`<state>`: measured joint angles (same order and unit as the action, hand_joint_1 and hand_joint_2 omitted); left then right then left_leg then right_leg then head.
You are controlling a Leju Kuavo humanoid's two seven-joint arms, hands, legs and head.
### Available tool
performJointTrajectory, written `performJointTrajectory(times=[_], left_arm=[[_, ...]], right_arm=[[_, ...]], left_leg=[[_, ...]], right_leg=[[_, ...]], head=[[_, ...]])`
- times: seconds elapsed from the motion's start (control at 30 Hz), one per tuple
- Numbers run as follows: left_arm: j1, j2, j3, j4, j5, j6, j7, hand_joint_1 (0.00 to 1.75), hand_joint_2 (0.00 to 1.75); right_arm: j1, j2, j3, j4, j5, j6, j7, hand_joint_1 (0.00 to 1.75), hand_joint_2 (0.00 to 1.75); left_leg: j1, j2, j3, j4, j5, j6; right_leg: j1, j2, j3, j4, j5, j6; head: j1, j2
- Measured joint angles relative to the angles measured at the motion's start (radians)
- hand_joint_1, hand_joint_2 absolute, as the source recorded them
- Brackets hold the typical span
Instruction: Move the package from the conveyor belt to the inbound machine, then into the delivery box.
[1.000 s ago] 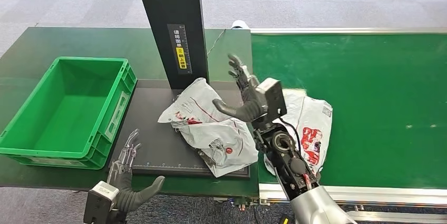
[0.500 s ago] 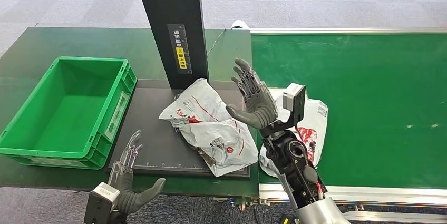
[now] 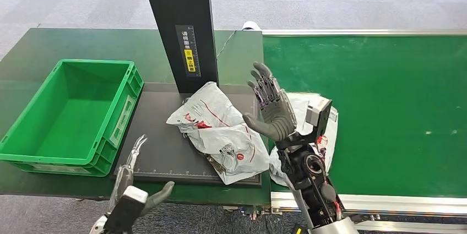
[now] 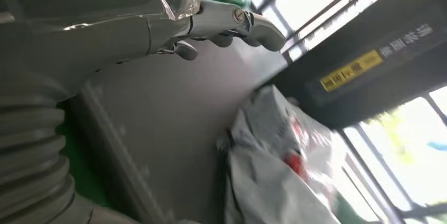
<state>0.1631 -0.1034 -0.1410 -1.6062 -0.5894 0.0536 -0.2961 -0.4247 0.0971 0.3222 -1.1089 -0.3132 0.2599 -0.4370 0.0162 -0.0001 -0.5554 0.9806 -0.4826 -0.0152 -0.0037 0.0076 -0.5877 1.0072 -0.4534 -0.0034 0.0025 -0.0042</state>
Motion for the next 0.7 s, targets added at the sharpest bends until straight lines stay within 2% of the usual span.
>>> performJointTrajectory(times=[0.13,0.23,0.33,0.5,0.7], left_arm=[[-0.172,0.008,-0.034,0.155,-0.200,0.107,0.054,0.00,1.75],[-0.288,0.012,-0.078,0.263,-0.247,0.132,0.069,0.00,1.75],[-0.371,0.014,-0.139,0.341,-0.273,0.136,0.084,0.00,1.75],[-0.435,0.011,-0.223,0.412,-0.320,0.143,0.114,0.00,1.75],[-0.467,-0.007,-0.330,0.444,-0.385,0.166,0.162,0.00,1.75]], right_arm=[[0.008,0.017,-0.031,0.005,-0.027,-0.001,0.003,0.00,1.75],[0.008,0.021,-0.050,0.015,-0.045,0.004,0.000,0.00,1.75],[0.008,0.025,-0.068,0.022,-0.070,0.014,0.008,0.00,1.75],[0.008,0.036,-0.088,0.033,-0.091,0.018,0.025,0.00,1.75],[0.005,0.050,-0.102,0.056,-0.120,0.030,0.028,0.00,1.75]], left_leg=[[0.000,-0.002,0.000,0.000,0.002,0.001],[0.000,-0.002,0.000,0.000,0.003,0.001],[-0.001,-0.001,0.000,0.001,0.004,0.001],[-0.001,0.000,-0.002,0.001,0.003,0.001],[-0.001,0.000,-0.003,0.001,0.003,0.001]], right_leg=[[0.000,-0.003,0.001,0.000,0.001,0.000],[0.000,-0.003,0.001,0.000,0.003,0.001],[-0.001,-0.002,0.001,0.000,0.003,0.001],[-0.001,-0.002,-0.002,0.000,0.003,0.001],[-0.001,-0.002,-0.002,0.000,0.003,0.001]], head=[[0.000,0.000],[0.000,0.000],[0.000,0.000],[0.000,0.000],[0.000,0.000]])
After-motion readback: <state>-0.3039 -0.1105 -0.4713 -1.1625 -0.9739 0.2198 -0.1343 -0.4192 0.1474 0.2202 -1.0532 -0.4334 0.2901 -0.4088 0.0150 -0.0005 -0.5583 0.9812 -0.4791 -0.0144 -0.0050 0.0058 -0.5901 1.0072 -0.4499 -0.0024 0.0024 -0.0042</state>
